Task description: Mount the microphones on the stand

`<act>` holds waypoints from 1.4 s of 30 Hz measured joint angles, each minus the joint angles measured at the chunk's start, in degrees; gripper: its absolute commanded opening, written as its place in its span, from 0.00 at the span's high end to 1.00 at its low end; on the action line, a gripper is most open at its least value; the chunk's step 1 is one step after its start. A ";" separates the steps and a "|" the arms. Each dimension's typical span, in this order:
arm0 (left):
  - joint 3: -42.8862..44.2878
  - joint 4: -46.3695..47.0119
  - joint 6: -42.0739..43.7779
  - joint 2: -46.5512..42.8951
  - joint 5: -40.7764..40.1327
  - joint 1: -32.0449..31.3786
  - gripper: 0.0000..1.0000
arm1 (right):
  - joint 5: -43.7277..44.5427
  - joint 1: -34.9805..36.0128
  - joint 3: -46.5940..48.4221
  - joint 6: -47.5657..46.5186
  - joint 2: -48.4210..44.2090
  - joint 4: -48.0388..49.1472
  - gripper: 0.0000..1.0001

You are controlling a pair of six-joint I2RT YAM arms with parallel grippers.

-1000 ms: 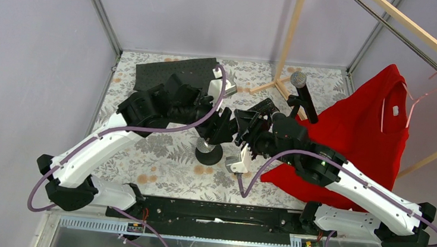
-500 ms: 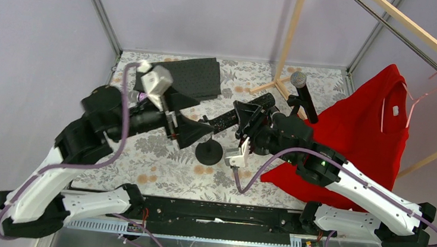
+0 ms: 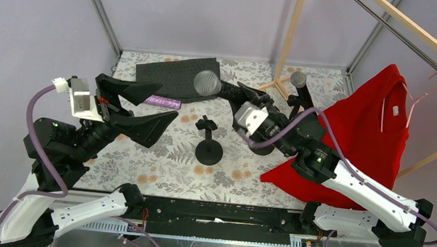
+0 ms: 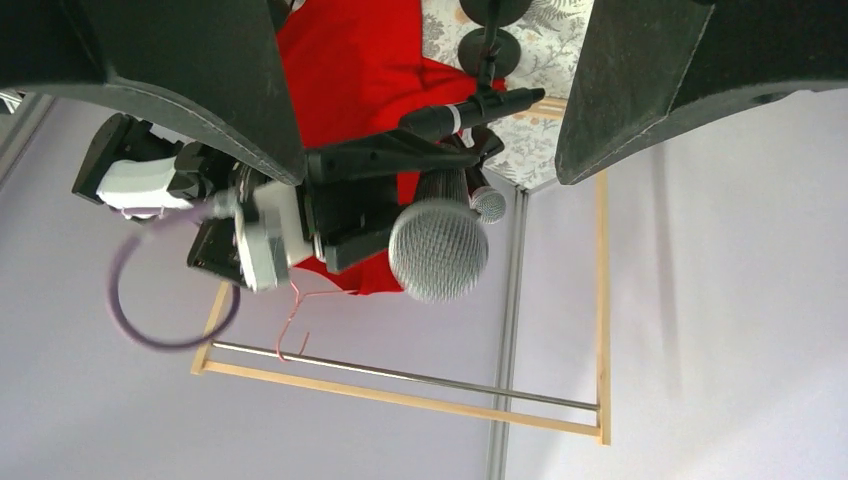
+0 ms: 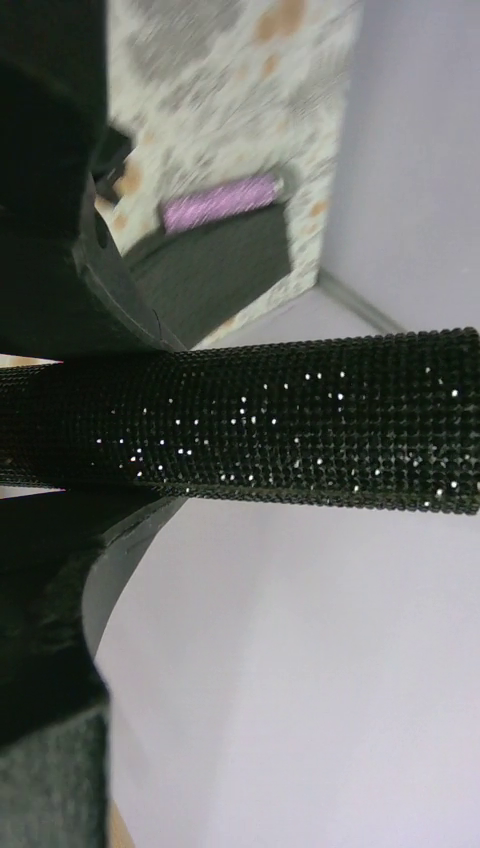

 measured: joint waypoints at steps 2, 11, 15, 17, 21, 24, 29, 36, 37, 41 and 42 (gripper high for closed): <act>-1.05 1.49 0.37 0.24 -0.02 0.00 0.01 | 1.07 0.00 1.20 8.46 0.63 1.38 1.00; -3.06 8.66 1.40 6.62 1.20 0.00 0.01 | -1.18 0.00 2.91 43.45 0.39 4.70 1.00; -4.09 12.41 1.22 8.57 2.51 0.00 0.01 | -4.33 0.00 2.91 53.27 0.39 4.66 0.98; -4.09 13.97 1.05 9.46 3.32 0.00 0.01 | -6.25 0.00 2.91 56.63 0.39 4.66 0.97; -4.09 16.61 0.55 10.99 4.98 0.00 0.03 | -9.64 0.00 2.91 61.00 0.39 4.63 0.97; -4.09 17.70 0.24 11.87 6.16 0.00 0.04 | -11.50 0.00 2.91 62.64 0.39 4.55 0.97; -4.09 18.56 -0.59 12.87 8.02 0.00 0.05 | -14.19 0.00 2.91 63.73 0.55 4.09 0.96; -4.09 19.06 -1.53 13.84 8.98 0.00 0.12 | -17.70 0.00 2.89 63.17 0.76 2.08 0.95; -4.09 19.12 -1.66 13.90 9.09 0.00 0.12 | -18.16 0.00 2.86 62.88 0.74 2.01 0.95; -4.11 20.33 -2.47 13.94 9.77 0.00 0.06 | -18.82 0.00 1.97 61.72 0.33 1.99 0.94; -4.17 20.79 -2.56 13.88 9.88 0.00 0.04 | -18.82 0.00 1.62 61.51 0.15 1.97 0.94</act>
